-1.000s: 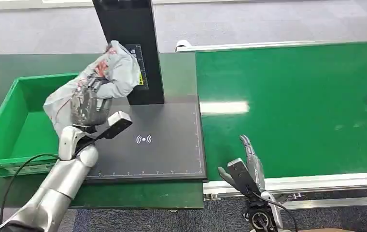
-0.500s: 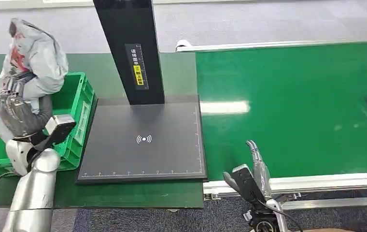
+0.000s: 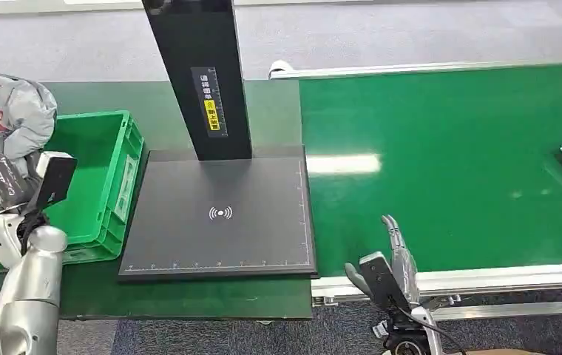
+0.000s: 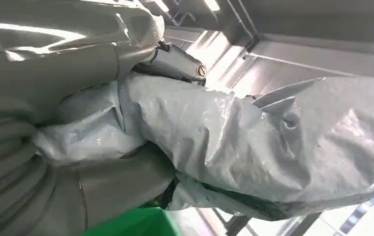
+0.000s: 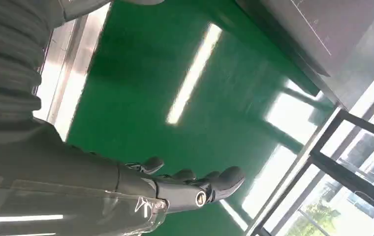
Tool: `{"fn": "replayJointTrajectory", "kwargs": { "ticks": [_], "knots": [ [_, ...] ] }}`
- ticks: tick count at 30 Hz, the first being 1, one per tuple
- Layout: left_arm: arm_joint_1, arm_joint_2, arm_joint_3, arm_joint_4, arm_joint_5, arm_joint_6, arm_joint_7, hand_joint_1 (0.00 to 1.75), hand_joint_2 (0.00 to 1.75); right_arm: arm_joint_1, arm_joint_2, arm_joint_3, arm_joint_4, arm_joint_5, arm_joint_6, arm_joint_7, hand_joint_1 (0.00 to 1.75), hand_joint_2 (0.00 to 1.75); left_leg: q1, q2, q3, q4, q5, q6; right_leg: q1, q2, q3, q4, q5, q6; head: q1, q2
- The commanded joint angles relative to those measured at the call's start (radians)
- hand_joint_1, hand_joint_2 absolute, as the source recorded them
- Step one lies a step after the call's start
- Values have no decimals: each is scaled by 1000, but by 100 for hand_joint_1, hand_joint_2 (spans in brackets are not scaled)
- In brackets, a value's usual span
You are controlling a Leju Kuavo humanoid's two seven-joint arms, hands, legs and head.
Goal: Moved the parcel from conveyor to table for the left to box.
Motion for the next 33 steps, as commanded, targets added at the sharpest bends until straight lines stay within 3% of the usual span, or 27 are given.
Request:
{"fn": "replayJointTrajectory", "kwargs": {
  "ticks": [1,12,27,33],
  "knots": [
    [-62,-18,59,162,27,37,-50,2,175,-17,13,-21,13,1,16,6,0,175,0,-1,0,0,0,0,0,-1,1,-1,0,0,0,0],
    [-62,-18,59,162,27,37,-50,2,175,-17,13,-21,13,1,16,6,0,175,0,-2,1,-1,0,0,1,-1,1,-1,0,0,0,0],
    [-44,-5,-39,178,155,20,-67,0,175,-69,15,-22,81,3,32,2,0,175,1,-1,2,-2,0,0,1,-1,3,-3,1,-1,0,0],
    [18,-78,-87,-31,387,-205,-115,0,175,-84,15,-48,92,3,36,5,0,175,0,-2,0,0,0,1,0,-2,0,-1,0,0,0,0]
  ]
}}
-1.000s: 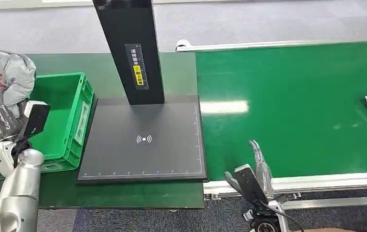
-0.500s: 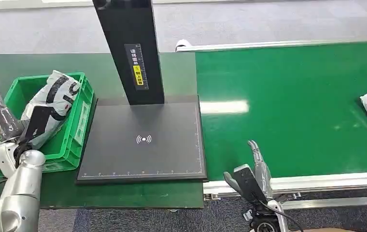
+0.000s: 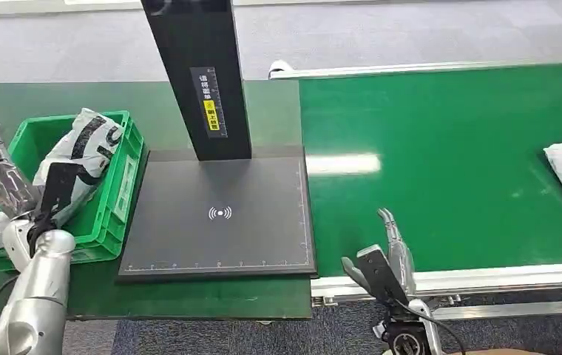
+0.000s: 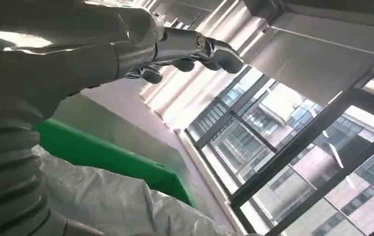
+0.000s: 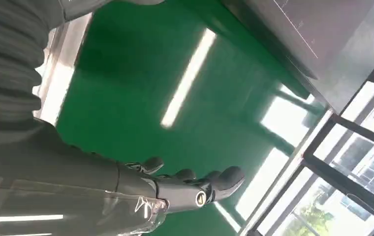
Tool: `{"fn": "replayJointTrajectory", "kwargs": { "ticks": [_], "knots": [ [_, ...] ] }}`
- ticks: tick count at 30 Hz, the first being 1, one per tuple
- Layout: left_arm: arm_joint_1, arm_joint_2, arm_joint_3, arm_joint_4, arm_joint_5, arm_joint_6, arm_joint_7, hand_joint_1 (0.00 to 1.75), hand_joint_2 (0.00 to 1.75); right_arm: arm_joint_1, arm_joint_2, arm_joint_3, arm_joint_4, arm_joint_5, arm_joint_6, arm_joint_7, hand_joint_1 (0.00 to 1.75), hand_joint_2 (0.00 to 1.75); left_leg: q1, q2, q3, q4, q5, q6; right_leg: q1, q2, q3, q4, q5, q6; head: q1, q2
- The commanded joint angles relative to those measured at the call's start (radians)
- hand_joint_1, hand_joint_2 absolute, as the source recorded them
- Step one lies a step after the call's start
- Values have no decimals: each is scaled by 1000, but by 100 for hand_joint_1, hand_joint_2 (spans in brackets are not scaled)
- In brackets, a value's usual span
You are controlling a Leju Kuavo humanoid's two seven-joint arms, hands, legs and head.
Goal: Moved the parcel from conveyor to table for the left to box.
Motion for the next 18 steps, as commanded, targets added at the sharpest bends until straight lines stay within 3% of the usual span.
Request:
{"fn": "replayJointTrajectory", "kwargs": {
  "ticks": [1,3,5,18],
  "knots": [
    [99,-98,-104,-257,302,-292,-49,0,175,-45,13,-55,80,1,9,2,0,175,1,-3,1,-1,1,1,1,-2,2,-2,1,0,0,0],
    [224,-146,-169,-431,413,-402,-37,0,175,-42,18,-59,82,4,12,1,0,175,0,-2,1,-1,1,1,0,-2,2,-3,0,0,0,0],
    [264,-148,-203,-470,425,-378,-28,0,175,-40,19,-59,83,8,12,-1,0,175,-1,-1,2,-2,0,1,-1,-1,3,-3,0,0,0,0],
    [244,-124,-200,-443,442,-376,-30,0,175,-40,20,-59,82,9,13,-2,0,175,0,0,0,-1,0,0,0,0,1,-2,0,0,0,0]
  ]
}}
